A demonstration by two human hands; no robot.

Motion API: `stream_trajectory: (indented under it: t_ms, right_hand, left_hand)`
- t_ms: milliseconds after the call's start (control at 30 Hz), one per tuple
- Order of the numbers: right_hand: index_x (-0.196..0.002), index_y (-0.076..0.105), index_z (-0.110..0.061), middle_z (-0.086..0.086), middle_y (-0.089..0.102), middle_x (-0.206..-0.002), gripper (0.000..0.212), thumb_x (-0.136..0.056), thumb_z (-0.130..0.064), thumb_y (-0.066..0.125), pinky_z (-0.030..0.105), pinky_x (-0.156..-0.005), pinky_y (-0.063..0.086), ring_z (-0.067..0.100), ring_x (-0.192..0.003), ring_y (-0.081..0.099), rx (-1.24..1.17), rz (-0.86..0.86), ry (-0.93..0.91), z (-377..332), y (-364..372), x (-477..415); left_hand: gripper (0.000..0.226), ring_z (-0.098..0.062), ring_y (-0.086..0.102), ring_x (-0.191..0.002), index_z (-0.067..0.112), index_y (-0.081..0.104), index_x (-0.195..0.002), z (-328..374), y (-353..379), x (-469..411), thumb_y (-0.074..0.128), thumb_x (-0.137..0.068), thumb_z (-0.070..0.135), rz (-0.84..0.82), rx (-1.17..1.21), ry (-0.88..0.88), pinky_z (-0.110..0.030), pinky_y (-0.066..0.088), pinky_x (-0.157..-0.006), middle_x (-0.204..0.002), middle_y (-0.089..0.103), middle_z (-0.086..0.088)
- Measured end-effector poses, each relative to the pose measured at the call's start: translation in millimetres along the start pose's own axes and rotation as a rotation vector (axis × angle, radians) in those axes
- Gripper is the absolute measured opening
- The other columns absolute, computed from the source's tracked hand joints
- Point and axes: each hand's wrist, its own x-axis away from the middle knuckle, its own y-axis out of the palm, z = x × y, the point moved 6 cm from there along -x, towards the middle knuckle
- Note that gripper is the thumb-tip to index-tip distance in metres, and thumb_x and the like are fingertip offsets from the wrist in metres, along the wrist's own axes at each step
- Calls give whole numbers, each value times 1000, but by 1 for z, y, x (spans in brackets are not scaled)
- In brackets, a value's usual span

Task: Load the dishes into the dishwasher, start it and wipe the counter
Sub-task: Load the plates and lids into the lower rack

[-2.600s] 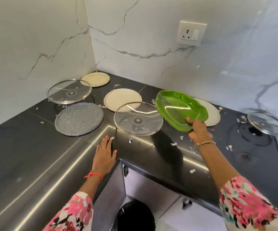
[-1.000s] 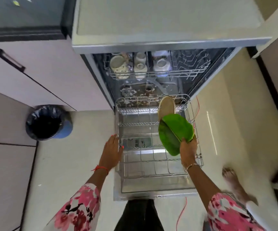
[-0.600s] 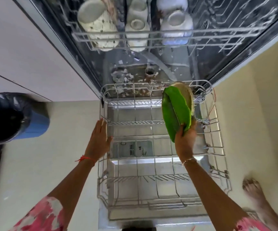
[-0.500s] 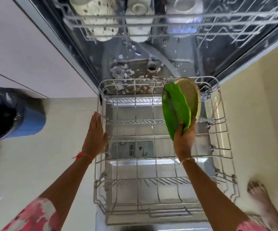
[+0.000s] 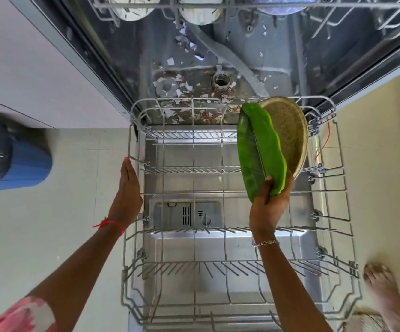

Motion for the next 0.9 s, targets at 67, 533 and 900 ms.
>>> stream_trajectory:
  t_ms: [67, 533, 900]
  right_hand:
    - [-130, 42, 1, 3, 50, -116, 35, -95, 0, 44, 0, -85, 37, 0, -101, 47, 3, 6, -22, -3, -2, -1]
    - [-128, 42, 1, 7, 52, -113, 33, -96, -9, 39, 25, -87, 46, 24, -103, 53, 15, -80, 27, 22, 20, 3]
    - [-136, 35, 0, 23, 38, -139, 78, -78, -42, 68, 43, -110, 32, 36, -130, 36, 163, -413, 234, 67, 45, 17]
  left_hand:
    - [84, -33, 3, -143, -5, -7, -143, 1, -1, 1, 37, -77, -29, -2, 1, -2, -28, 7, -113, -154, -5, -23]
    - [84, -37, 12, -142, -4, -6, -144, 3, -1, 1, 40, -78, -28, 8, -24, -36, -22, 17, -104, -154, -2, -23]
    - [84, -38, 13, -141, -4, -5, -144, 0, 1, 1, 40, -78, -28, 13, -26, -24, -23, 16, -106, -154, -1, -23]
